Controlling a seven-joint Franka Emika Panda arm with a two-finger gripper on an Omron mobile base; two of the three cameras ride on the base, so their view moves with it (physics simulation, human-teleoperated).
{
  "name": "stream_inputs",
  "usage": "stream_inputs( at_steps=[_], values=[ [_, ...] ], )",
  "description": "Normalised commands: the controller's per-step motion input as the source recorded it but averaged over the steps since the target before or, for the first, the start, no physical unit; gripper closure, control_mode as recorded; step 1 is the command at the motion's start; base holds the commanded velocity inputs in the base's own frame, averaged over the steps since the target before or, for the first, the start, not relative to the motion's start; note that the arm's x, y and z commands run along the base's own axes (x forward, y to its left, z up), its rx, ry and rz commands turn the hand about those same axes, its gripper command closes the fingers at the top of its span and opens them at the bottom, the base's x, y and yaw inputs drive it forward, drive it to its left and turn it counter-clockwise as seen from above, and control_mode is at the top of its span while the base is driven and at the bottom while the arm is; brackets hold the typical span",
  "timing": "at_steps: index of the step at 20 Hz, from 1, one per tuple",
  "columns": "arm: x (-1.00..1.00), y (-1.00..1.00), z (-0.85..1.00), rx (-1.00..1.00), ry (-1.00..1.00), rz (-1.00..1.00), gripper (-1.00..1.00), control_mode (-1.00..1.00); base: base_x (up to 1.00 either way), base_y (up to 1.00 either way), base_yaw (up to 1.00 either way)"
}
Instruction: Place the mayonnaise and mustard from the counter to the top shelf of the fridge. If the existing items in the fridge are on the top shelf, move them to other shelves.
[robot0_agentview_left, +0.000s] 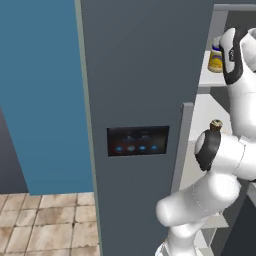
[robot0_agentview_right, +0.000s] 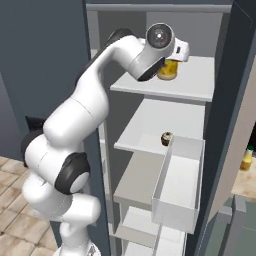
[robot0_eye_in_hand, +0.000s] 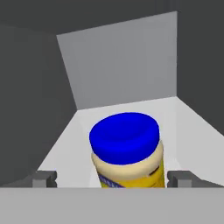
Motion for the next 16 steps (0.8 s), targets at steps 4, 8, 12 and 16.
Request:
stream_inputs(
  at_steps=[4, 8, 12, 16],
  values=[
    [-1.0, 0.03, 0.0, 0.0, -0.33, 0.08, -1.0, -1.0, 0.0, 0.0, 0.0],
    [-1.0, 0.35, 0.0, 0.0, -0.26, 0.07, -1.0, -1.0, 0.0, 0.0, 0.0],
    [-1.0, 0.56, 0.01, 0.0, -0.12, 0.04, -1.0, -1.0, 0.0, 0.0, 0.0],
    [-1.0, 0.77, 0.18, -0.05, 0.0, 0.0, -1.0, -1.0, 0.0, 0.0, 0.0]
  ],
)
